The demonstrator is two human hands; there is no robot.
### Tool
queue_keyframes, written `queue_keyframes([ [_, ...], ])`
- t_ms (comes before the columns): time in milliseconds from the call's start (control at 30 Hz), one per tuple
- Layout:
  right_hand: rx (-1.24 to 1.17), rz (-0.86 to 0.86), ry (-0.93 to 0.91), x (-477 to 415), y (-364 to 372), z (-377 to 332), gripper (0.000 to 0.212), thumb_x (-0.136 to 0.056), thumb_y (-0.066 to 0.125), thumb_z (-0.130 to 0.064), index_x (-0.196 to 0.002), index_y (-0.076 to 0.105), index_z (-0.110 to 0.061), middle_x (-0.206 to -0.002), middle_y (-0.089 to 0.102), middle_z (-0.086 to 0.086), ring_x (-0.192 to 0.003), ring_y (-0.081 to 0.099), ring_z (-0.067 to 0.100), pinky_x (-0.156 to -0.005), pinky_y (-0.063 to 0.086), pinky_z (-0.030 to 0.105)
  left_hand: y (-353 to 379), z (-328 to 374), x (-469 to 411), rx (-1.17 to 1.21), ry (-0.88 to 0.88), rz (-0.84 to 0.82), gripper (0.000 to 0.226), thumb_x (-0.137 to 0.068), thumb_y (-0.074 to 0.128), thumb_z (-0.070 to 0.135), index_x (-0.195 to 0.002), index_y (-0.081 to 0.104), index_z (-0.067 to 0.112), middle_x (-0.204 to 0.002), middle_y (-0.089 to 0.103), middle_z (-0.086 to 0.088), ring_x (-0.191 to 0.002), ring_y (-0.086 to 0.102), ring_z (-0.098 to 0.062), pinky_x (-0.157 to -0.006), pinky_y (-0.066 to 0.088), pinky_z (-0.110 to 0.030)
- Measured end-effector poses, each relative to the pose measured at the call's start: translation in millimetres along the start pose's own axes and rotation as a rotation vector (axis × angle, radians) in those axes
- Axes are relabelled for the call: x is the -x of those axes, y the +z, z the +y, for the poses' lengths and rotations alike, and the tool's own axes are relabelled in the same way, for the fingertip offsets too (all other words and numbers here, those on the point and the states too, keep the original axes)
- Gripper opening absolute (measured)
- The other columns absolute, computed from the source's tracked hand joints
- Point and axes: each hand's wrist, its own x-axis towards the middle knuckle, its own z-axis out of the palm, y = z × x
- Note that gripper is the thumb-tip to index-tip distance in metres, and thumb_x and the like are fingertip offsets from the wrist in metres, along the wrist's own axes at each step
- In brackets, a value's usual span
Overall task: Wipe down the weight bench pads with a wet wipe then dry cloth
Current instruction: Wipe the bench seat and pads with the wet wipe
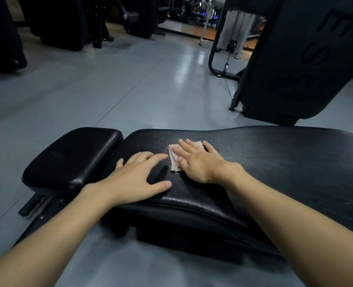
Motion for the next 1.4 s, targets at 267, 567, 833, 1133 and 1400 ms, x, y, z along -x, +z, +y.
queue_keyframes([
  [267, -0.030, 0.031, 0.208, 69, -6, 105, 0.053, -0.105, 0.011, -0.039, -0.156, 0.002, -0.037, -0.166, -0.004, -0.008, -0.151, -0.007, 0.010, -0.121, -0.005, 0.048, 12, 81, -42, -0.095, 0.085, -0.134, 0.078, -0.074, 0.041, 0.086, -0.144, 0.021, 0.057, -0.161, 0.014, 0.006, -0.149, 0.005, -0.023, -0.114, 0.012, -0.065],
  [567, -0.049, 0.047, 0.520, 150, -15, 212, 0.054, -0.104, 0.009, -0.039, -0.158, 0.003, -0.033, -0.166, -0.005, -0.007, -0.151, -0.007, 0.010, -0.121, -0.007, 0.048, 32, 183, -74, -0.126, 0.260, -0.232, 0.074, -0.077, 0.045, 0.082, -0.143, 0.018, 0.063, -0.163, 0.007, 0.009, -0.150, -0.003, -0.030, -0.112, 0.005, -0.071],
  [833, -0.098, 0.100, 0.801, 213, -14, 272, 0.056, -0.103, 0.010, -0.040, -0.158, 0.005, -0.033, -0.166, -0.004, -0.004, -0.152, -0.005, 0.013, -0.121, -0.006, 0.047, 35, 197, -83, -0.155, 0.210, -0.295, 0.080, -0.071, 0.043, 0.089, -0.141, 0.009, 0.068, -0.165, -0.004, 0.007, -0.150, -0.008, -0.037, -0.107, 0.005, -0.076],
  [1133, -0.050, 0.170, 0.968, 266, -5, 265, 0.051, -0.102, 0.016, -0.041, -0.149, 0.029, -0.025, -0.159, 0.022, 0.013, -0.148, 0.016, 0.028, -0.119, 0.009, 0.054, 37, 198, -85, -0.175, 0.209, -0.294, 0.080, -0.071, 0.041, 0.090, -0.141, 0.008, 0.068, -0.165, -0.005, 0.005, -0.150, -0.008, -0.037, -0.107, 0.007, -0.077],
  [1400, -0.091, 0.203, 1.023, 257, 4, 250, 0.058, -0.101, 0.019, -0.039, -0.157, 0.011, -0.025, -0.162, 0.012, 0.018, -0.150, 0.009, 0.031, -0.121, 0.009, 0.048, 39, 197, -85, -0.162, 0.212, -0.283, 0.080, -0.071, 0.041, 0.089, -0.141, 0.010, 0.067, -0.165, -0.004, 0.005, -0.150, -0.007, -0.037, -0.107, 0.006, -0.076],
])
